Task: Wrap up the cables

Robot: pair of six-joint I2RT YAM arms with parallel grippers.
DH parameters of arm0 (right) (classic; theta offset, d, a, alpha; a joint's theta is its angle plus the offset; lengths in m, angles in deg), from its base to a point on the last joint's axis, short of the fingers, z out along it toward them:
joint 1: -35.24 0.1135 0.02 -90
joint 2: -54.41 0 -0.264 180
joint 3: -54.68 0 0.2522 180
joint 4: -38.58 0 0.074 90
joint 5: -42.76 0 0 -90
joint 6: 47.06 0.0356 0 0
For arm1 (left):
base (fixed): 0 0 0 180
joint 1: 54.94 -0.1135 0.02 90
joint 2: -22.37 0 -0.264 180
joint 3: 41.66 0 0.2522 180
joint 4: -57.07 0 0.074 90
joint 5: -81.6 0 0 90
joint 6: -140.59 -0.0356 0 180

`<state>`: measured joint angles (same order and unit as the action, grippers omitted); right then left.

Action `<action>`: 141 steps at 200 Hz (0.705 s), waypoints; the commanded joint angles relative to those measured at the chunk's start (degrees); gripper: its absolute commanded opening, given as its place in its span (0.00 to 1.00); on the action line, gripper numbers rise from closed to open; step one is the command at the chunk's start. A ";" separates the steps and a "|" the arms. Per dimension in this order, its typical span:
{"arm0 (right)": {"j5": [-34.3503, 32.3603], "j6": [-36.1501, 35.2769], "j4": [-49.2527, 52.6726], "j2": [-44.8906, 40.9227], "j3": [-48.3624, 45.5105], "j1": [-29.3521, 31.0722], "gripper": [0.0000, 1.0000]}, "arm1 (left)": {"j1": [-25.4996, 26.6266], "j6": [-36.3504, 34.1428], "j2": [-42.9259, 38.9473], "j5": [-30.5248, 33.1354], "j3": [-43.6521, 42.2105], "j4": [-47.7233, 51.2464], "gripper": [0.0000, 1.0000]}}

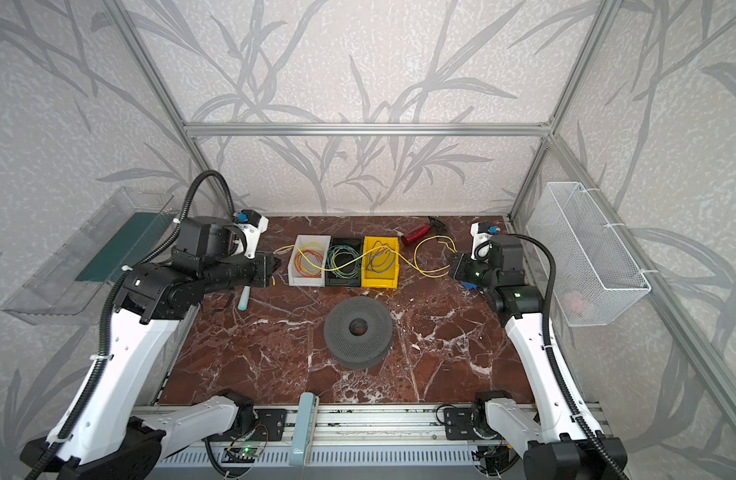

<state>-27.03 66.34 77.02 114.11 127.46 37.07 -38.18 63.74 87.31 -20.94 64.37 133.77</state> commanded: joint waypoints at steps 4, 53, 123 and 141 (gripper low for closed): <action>-4.83 -1.01 -0.55 -1.69 -3.38 -5.60 0.00 | -8.69 1.50 -0.99 -13.87 5.43 -0.21 0.00; -2.19 3.09 -7.63 -0.05 -9.74 -15.18 0.00 | -10.33 0.10 7.15 -17.12 5.67 8.38 0.00; -4.06 6.38 -10.41 1.93 -13.08 -19.96 0.00 | -27.00 14.76 7.21 -47.61 -5.69 -7.29 0.00; -2.50 7.52 -11.33 3.47 -13.61 -21.35 0.00 | -31.30 31.90 4.15 -55.82 -13.66 -27.37 0.00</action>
<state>-23.56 72.72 68.11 115.27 115.27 19.45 -63.28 76.43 95.64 -64.59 56.92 130.10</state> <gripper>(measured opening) 0.061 0.048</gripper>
